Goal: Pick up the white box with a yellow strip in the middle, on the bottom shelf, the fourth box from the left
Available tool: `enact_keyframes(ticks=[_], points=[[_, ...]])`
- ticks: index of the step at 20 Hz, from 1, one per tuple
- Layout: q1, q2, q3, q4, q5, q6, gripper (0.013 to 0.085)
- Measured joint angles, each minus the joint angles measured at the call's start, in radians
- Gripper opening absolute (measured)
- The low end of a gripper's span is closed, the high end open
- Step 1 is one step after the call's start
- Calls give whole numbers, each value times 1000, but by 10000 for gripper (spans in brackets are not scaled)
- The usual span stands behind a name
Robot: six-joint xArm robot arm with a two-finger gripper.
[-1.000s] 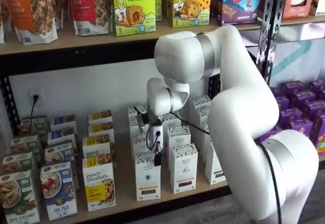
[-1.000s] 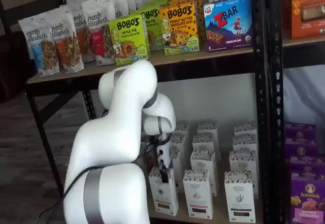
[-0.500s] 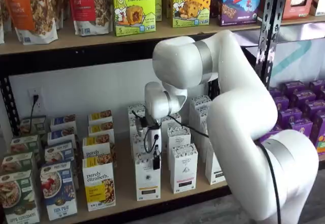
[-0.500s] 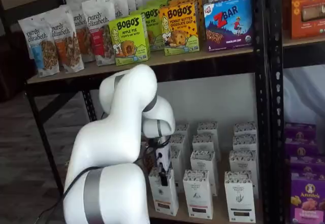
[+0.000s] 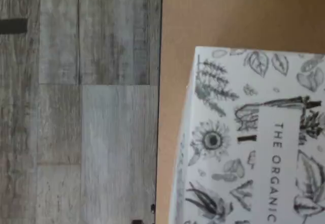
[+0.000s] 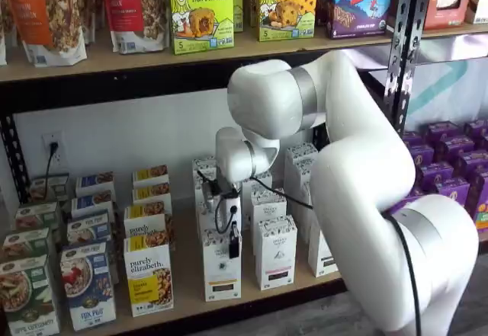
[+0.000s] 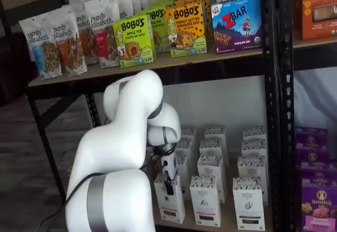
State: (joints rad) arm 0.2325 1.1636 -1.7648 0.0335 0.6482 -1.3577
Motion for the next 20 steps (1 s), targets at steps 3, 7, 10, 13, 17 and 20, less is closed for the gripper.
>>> enact_keyframes(ticks=[3, 7, 10, 13, 17, 20], points=[[0, 4, -1, 11, -12, -10, 770], [3, 16, -20, 8, 2, -4, 690], [9, 26, -33, -10, 11, 17, 690], [13, 35, -43, -11, 13, 23, 690], [16, 40, -47, -1, 6, 17, 690], [17, 41, -47, 1, 2, 16, 690]])
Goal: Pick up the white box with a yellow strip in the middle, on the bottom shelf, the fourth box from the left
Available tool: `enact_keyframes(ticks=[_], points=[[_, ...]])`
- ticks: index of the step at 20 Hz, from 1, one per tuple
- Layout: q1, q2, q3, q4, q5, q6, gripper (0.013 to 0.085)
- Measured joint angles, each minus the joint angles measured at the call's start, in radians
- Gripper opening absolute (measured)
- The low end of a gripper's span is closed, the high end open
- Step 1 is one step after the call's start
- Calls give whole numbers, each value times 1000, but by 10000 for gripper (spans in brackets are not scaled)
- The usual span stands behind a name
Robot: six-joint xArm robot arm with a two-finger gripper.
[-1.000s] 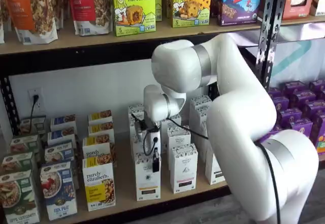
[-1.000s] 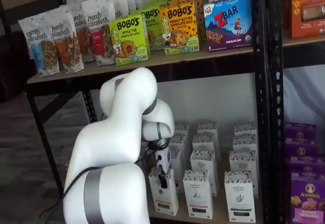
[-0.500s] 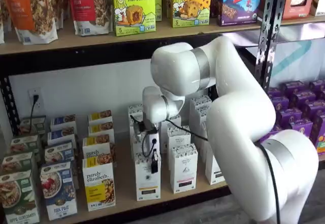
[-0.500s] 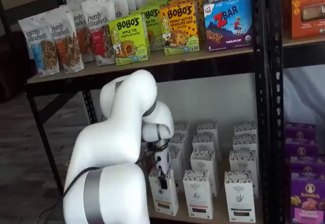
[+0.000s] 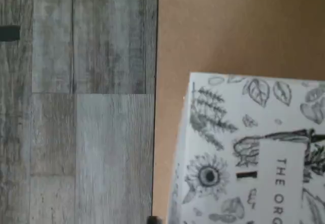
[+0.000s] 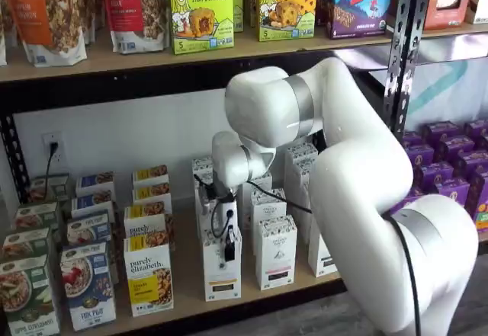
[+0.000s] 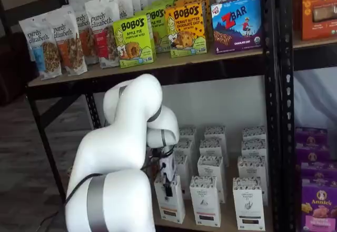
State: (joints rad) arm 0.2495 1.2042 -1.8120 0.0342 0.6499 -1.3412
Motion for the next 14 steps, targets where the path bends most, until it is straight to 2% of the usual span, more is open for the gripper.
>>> enact_keyframes(ticks=[2, 3, 5, 14], points=[[0, 0, 1, 2, -3, -1, 610], [0, 0, 0, 0, -2, 0, 610], [2, -1, 1, 3, 3, 0, 530], [14, -53, 80, 10, -30, 5, 530]])
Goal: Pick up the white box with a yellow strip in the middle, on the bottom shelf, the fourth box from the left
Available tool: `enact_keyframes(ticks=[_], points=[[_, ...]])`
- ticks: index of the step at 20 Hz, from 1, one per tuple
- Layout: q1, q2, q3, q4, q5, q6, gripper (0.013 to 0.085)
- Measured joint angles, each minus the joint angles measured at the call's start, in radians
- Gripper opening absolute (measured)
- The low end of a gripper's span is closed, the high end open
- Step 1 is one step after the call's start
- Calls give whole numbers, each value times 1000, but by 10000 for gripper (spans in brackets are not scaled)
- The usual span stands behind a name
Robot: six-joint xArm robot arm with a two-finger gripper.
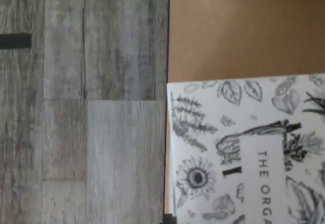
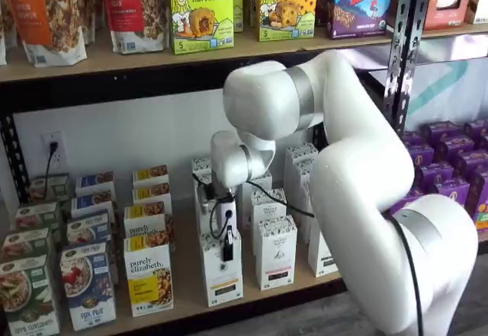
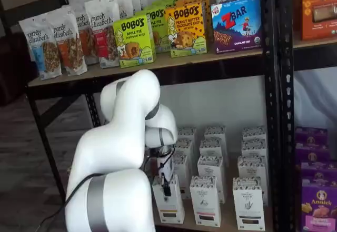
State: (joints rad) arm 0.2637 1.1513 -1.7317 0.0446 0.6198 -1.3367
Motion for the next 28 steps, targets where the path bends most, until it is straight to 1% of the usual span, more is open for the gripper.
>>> enact_keyframes(ticks=[4, 5, 7, 12, 15, 18, 22, 24, 28], points=[[7, -37, 59, 11, -25, -3, 530], [10, -54, 87, 19, -40, -7, 490], [13, -76, 125, 30, -71, -15, 490], [22, -148, 227, 28, -103, -6, 490], [28, -201, 301, 16, -112, 11, 490], [36, -263, 386, -23, -115, 53, 490], [44, -344, 510, -62, -152, 95, 490], [45, -386, 575, -73, -178, 106, 490], [40, -472, 692, -77, -220, 106, 490]])
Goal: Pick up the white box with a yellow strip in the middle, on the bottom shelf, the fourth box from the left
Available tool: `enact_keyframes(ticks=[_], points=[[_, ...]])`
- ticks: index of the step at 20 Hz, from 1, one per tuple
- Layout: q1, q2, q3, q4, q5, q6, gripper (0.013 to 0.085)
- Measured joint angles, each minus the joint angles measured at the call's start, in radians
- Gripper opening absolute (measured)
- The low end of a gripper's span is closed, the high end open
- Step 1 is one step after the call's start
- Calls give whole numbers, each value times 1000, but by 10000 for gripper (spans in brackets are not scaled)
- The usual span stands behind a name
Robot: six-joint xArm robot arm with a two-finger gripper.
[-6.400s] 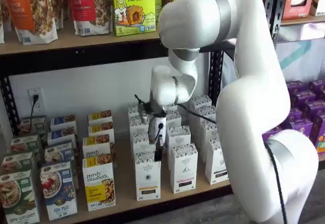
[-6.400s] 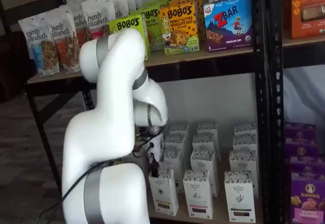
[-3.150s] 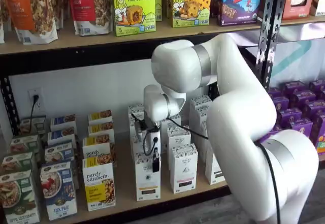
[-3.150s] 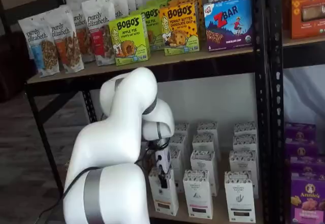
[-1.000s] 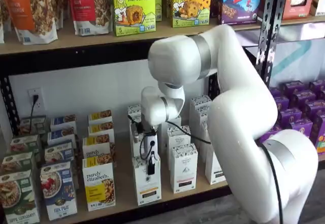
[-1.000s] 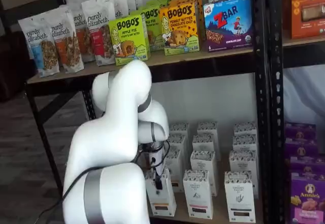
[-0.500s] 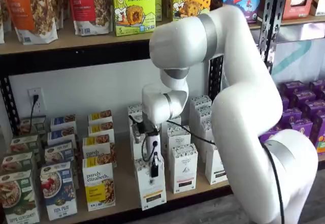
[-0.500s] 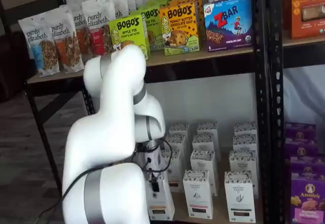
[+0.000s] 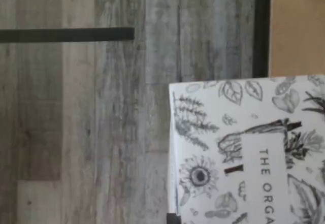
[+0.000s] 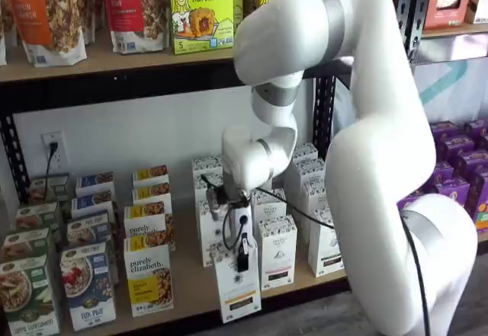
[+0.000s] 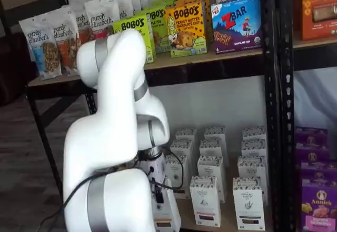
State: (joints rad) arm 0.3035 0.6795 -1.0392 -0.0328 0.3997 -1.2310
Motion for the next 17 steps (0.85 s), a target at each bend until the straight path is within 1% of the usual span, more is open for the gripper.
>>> enact_keyframes(ticks=[3, 7, 10, 12, 14, 17], points=[[-9, -68, 84, -17, -28, 7, 490], [-19, -133, 154, -22, -54, 1, 490], [-24, -192, 203, -47, -58, 20, 490], [-23, -230, 231, -51, -51, 24, 490], [-22, -260, 254, -70, -45, 42, 490], [-19, -303, 282, -46, -35, 23, 490]])
